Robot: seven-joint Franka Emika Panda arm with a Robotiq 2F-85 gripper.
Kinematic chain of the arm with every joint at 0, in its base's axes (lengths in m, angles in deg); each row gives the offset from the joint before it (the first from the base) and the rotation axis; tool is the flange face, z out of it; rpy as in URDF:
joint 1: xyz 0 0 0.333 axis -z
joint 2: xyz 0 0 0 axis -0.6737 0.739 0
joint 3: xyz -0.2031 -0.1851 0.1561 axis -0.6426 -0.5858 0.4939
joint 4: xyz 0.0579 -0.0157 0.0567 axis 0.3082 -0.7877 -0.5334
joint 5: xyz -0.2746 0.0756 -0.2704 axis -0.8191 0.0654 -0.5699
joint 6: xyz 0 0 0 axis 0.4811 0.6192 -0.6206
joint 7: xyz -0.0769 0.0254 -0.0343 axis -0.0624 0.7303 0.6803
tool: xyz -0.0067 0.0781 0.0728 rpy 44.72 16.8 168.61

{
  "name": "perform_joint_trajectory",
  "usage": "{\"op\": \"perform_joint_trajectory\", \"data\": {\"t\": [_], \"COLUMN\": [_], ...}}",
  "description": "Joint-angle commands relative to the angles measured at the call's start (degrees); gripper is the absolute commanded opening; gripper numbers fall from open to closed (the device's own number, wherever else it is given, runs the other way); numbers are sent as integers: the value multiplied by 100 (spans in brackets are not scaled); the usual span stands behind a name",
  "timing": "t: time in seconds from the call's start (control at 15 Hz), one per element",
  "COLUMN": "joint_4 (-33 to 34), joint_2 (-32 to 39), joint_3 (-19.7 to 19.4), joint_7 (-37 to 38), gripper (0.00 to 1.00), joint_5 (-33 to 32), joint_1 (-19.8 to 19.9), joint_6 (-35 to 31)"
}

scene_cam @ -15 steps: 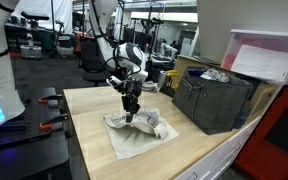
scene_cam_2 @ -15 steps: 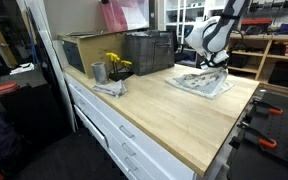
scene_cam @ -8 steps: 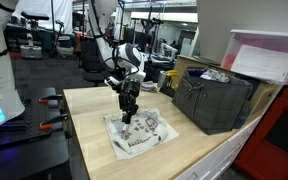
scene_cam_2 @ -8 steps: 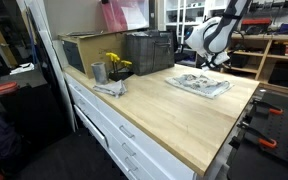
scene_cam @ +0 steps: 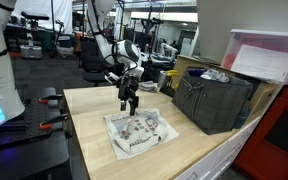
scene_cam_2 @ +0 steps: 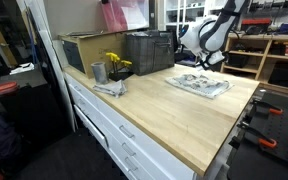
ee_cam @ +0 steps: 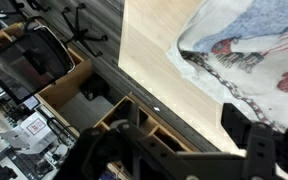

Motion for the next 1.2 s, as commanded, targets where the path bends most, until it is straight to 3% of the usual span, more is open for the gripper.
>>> {"op": "perform_joint_trajectory", "data": {"t": [0.0, 0.2, 0.67, 0.73, 0.8, 1.13], "joint_4": [-206, -188, -247, -341, -20, -82], "joint_2": [-409, -456, -493, -585, -243, -262], "joint_3": [385, 520, 430, 474, 228, 285], "joint_7": [-289, -680, -1715, -1995, -1716, -1903], "gripper": [100, 100, 100, 100, 100, 100], "joint_5": [387, 1035, 2197, 2435, 2247, 2445], "joint_1": [276, 445, 585, 569, 329, 278], "joint_6": [-378, -854, -2383, -2496, -2221, -2320]}}
